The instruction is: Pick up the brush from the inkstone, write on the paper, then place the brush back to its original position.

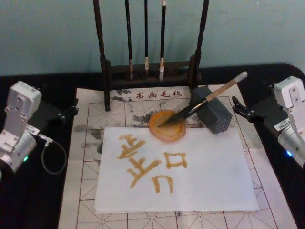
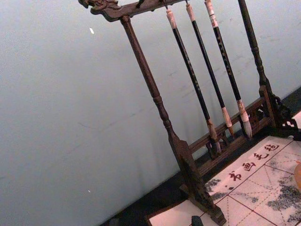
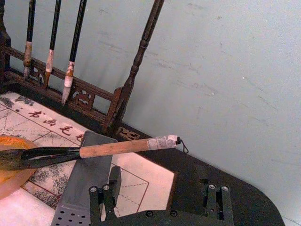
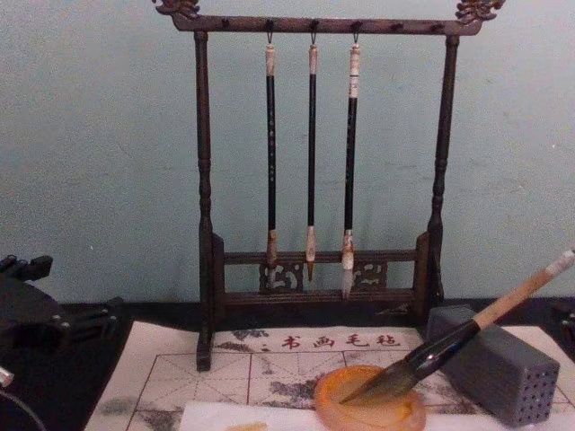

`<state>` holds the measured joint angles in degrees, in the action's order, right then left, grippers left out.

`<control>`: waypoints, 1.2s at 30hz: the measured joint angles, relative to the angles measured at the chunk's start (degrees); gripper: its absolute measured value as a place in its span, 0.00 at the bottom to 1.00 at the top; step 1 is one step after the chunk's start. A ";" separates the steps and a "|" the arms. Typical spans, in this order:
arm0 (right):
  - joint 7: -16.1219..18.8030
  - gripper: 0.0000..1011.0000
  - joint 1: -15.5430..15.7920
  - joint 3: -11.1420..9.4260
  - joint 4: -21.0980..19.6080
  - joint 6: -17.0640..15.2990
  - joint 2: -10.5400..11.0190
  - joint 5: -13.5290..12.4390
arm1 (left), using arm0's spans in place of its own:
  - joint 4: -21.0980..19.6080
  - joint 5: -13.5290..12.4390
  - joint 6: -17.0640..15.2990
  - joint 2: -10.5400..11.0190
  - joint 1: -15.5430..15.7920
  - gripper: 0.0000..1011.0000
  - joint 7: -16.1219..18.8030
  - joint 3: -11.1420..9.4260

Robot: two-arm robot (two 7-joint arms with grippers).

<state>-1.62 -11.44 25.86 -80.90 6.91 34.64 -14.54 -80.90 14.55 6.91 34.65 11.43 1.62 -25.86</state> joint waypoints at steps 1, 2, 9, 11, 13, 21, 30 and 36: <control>0.00 0.99 0.00 0.00 0.00 0.00 0.00 0.00 | 0.00 0.00 0.00 0.00 0.00 0.99 0.00 0.00; 0.00 0.99 0.00 0.00 0.00 0.00 0.00 0.00 | 0.00 0.00 0.00 0.00 0.00 0.99 0.00 0.00; 0.00 0.99 0.00 0.00 0.00 0.00 0.00 0.00 | 0.00 0.00 0.00 0.00 0.00 0.99 0.00 0.00; 0.00 0.99 0.00 0.00 0.00 0.00 0.00 0.00 | 0.00 0.00 0.00 0.00 0.00 0.99 0.00 0.00; 0.00 0.99 0.01 0.00 0.00 0.00 0.00 0.00 | 0.00 0.00 0.00 0.00 0.00 0.99 0.00 0.00; 0.00 0.99 0.00 0.00 0.00 0.00 0.00 0.00 | 0.00 0.00 0.00 0.00 0.00 0.99 0.00 0.00; 0.00 0.99 0.00 0.00 0.00 0.00 0.00 0.00 | 0.00 0.00 0.00 0.00 0.00 0.99 0.00 0.00; 0.00 0.99 0.00 0.00 0.00 0.00 0.00 0.00 | 0.00 0.00 0.00 0.00 0.00 0.99 0.00 0.00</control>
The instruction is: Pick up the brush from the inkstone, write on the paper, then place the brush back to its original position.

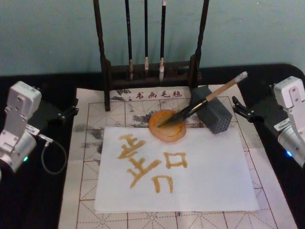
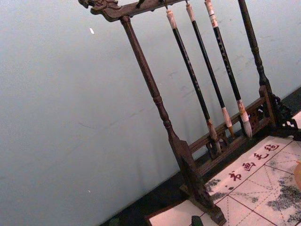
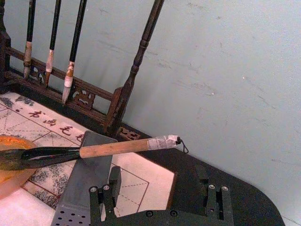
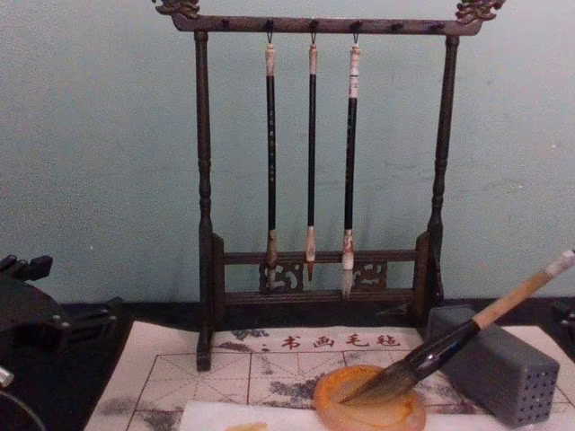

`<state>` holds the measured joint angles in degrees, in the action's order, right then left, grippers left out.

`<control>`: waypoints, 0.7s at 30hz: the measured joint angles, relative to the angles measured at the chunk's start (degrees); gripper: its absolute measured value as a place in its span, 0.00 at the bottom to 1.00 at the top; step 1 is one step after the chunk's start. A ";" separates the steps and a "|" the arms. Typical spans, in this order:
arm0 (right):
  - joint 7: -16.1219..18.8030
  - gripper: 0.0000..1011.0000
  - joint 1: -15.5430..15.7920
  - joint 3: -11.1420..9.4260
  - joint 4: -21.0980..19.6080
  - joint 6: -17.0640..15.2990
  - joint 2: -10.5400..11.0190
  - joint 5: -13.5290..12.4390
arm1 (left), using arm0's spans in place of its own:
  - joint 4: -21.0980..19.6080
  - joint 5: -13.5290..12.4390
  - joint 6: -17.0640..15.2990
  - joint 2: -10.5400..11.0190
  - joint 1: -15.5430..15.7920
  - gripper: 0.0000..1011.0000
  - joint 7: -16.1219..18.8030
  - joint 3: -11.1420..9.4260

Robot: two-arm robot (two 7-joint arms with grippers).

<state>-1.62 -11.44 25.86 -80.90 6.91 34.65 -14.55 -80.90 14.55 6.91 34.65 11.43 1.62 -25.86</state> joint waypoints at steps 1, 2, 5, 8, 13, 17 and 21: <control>0.00 0.99 0.00 0.00 0.00 0.00 0.00 0.00 | 0.00 0.00 0.00 0.00 0.00 0.99 0.00 0.00; 0.00 0.99 0.00 0.00 0.00 0.00 0.00 0.00 | 0.00 0.00 0.00 0.00 0.00 0.99 0.00 0.00; 0.00 0.99 0.00 0.00 0.00 0.00 0.00 0.00 | 0.00 0.00 0.00 0.00 0.00 0.99 0.00 0.00; 0.00 0.99 0.01 0.00 0.00 0.00 0.00 0.00 | 0.00 0.00 0.00 0.00 0.00 0.99 0.00 0.00; 0.00 0.99 0.00 0.00 0.00 0.00 0.00 0.00 | 0.00 0.00 0.00 0.00 0.00 0.99 0.00 0.00; 0.00 0.99 0.00 0.00 0.00 0.00 0.00 0.00 | 0.00 0.00 0.00 0.00 0.00 0.99 0.00 0.00; 0.00 0.99 0.00 0.00 0.00 0.00 0.00 0.00 | 0.00 0.00 0.00 0.00 0.00 0.99 0.00 0.00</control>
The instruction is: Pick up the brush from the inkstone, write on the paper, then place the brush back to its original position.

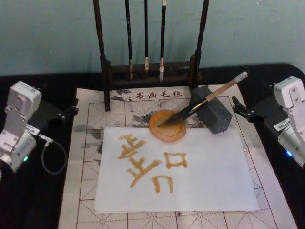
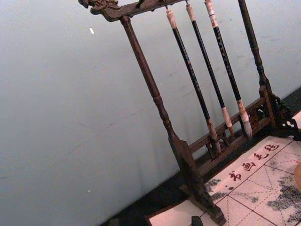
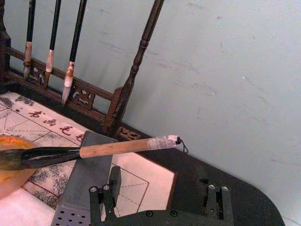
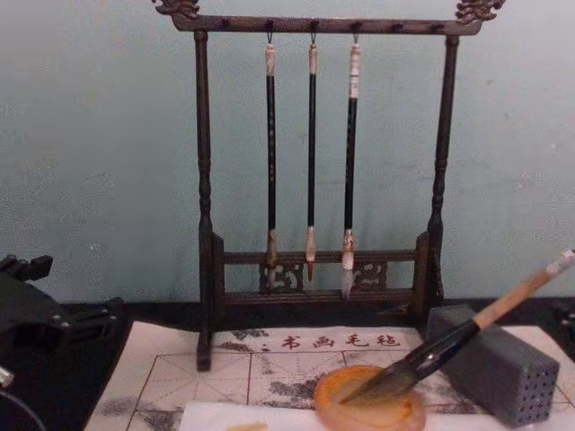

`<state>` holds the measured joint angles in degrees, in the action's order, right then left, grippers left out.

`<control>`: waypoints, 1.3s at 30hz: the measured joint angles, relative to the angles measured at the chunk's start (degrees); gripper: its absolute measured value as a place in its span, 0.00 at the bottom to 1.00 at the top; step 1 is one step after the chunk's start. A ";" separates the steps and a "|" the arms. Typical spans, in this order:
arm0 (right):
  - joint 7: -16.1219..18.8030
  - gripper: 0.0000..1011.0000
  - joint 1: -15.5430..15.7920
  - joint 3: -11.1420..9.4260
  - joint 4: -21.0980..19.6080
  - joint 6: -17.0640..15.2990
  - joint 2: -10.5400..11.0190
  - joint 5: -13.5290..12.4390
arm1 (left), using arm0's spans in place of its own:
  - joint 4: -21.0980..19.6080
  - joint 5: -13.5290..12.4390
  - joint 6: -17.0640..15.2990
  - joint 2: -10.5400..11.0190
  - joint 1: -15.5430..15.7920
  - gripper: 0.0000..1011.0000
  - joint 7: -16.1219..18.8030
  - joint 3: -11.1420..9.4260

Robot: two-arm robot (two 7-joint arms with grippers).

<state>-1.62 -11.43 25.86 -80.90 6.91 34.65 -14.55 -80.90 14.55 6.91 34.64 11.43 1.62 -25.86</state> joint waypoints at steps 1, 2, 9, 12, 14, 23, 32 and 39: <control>0.00 0.99 0.00 0.00 0.00 0.00 0.00 0.00 | 0.00 0.00 0.00 0.00 0.01 0.99 0.00 0.00; 0.00 0.99 0.00 0.00 0.00 0.00 0.00 0.00 | 0.00 0.00 0.00 0.00 0.00 0.99 0.00 0.00; 0.00 0.99 0.00 0.00 0.00 0.00 0.00 0.00 | 0.00 0.00 0.00 0.00 0.00 0.99 0.00 0.00; 0.21 0.99 0.22 -0.30 -0.07 0.00 -0.07 -0.06 | 0.00 0.00 0.00 0.00 0.01 0.99 0.00 0.00; 0.85 0.99 0.74 -0.97 -0.50 -0.13 -0.16 -0.73 | 0.00 0.00 0.00 0.00 0.00 0.99 0.00 0.00; 4.95 0.99 3.62 -4.47 -3.46 -2.96 -0.57 -7.39 | 0.00 0.00 0.00 0.00 0.00 0.99 0.00 0.00; 9.95 0.99 5.84 -9.77 -5.56 -10.47 -4.00 -19.88 | 0.00 0.00 0.00 0.00 0.01 0.99 0.00 0.00; 10.76 0.99 6.44 -13.59 -6.10 -15.06 -8.12 -27.47 | 0.00 0.00 0.00 0.00 0.00 0.99 0.00 0.00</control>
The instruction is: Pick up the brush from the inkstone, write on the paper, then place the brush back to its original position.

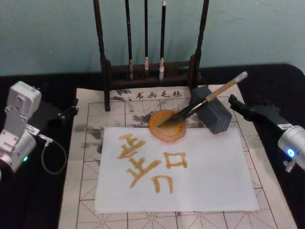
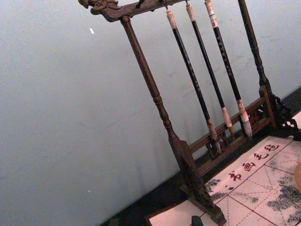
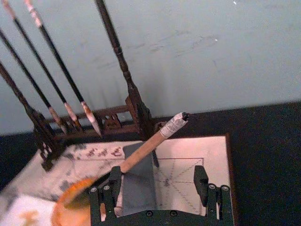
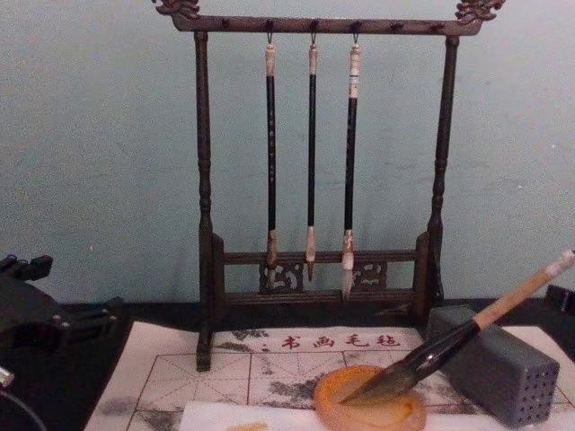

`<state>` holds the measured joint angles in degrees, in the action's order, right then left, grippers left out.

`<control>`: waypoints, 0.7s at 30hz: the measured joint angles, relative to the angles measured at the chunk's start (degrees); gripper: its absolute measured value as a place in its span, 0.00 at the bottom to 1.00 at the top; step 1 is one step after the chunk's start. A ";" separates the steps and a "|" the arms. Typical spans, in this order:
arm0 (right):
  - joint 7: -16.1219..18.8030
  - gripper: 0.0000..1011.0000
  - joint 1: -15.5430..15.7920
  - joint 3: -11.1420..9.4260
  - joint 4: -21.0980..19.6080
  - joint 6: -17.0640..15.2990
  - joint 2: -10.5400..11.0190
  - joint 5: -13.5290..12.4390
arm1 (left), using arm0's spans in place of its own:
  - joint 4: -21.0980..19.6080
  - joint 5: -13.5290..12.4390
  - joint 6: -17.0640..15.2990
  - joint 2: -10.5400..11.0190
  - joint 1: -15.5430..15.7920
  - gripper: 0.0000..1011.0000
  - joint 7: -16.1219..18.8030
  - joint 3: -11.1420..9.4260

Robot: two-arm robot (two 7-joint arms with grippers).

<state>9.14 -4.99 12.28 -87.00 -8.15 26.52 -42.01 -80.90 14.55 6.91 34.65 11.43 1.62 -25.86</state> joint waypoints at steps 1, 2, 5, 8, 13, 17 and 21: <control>0.00 0.99 0.00 -0.31 0.00 -0.34 -0.40 -0.53 | 0.00 0.00 0.00 0.00 0.00 0.99 0.00 0.00; -0.01 0.99 -0.01 -0.69 0.00 -0.69 -0.90 -1.14 | 0.00 0.00 0.00 0.00 0.00 0.99 0.00 0.00; -0.14 0.99 -0.27 -1.64 0.26 -1.88 -2.60 -3.55 | 0.00 0.00 0.00 0.00 0.00 0.99 0.00 0.00; -0.60 0.99 -0.88 -2.04 0.85 -2.71 -4.07 -5.45 | 0.00 0.00 0.00 0.00 0.00 0.99 0.00 0.00; -1.61 0.99 -2.63 -1.43 2.40 -4.01 -5.46 -7.17 | 0.00 0.00 0.00 0.00 0.00 0.99 0.00 0.00; -2.45 0.99 -4.14 -0.99 3.71 -5.27 -6.28 -8.74 | 0.00 0.00 0.00 0.00 0.00 0.99 0.00 0.00; -2.90 0.99 -5.62 -0.83 5.18 -6.33 -7.15 -10.62 | 0.00 0.00 0.00 0.00 0.00 0.99 0.00 0.00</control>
<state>6.23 -10.62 11.45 -81.82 -14.48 19.37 -52.63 -80.90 14.55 6.91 34.65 11.43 1.62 -25.86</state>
